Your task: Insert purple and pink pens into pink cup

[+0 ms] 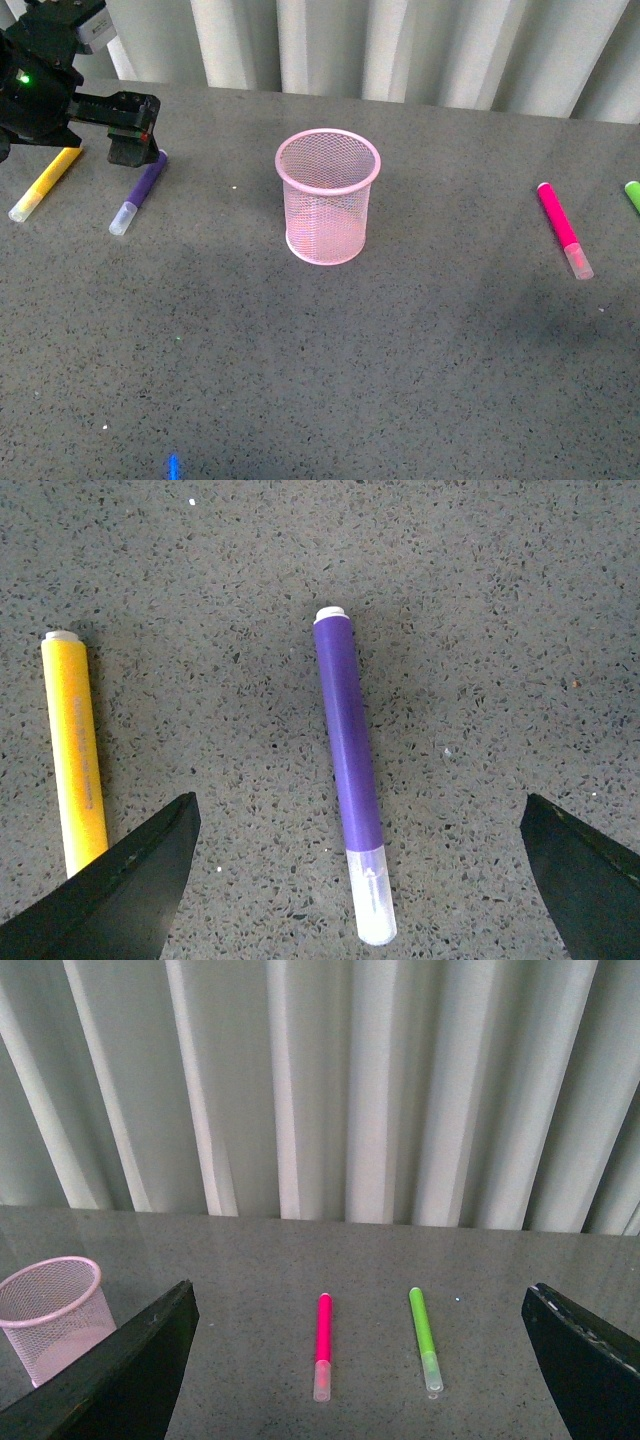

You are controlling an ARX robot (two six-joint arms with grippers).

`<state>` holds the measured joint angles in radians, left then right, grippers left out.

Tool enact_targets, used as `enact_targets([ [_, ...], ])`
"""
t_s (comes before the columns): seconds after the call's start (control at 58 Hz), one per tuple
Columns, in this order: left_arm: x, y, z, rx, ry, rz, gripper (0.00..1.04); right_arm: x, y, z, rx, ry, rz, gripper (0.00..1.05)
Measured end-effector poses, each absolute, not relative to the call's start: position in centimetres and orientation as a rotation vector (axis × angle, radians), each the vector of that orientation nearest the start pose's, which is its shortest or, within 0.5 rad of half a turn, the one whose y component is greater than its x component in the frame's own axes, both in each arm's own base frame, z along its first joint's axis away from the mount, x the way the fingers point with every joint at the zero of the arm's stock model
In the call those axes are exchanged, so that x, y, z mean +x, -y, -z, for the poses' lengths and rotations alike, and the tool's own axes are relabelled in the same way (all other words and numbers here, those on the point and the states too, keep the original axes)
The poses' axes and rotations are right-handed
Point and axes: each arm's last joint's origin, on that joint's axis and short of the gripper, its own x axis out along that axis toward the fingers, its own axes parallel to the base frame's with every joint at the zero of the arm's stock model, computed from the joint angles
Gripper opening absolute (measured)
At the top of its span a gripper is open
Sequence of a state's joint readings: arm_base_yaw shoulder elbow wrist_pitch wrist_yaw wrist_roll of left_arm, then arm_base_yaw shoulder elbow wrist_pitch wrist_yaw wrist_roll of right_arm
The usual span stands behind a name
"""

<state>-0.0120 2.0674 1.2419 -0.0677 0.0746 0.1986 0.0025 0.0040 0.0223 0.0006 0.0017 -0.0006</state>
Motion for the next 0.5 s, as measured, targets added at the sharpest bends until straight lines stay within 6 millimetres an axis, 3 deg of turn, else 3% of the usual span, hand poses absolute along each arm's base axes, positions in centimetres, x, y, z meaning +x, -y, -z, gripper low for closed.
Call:
enact_targets([
  [0.5, 44.0, 1.0, -9.2, 0.153, -0.974, 0.166, 0.98, 9.7, 0.0, -17.1, -0.001, 0.019, -0.001, 0.98],
])
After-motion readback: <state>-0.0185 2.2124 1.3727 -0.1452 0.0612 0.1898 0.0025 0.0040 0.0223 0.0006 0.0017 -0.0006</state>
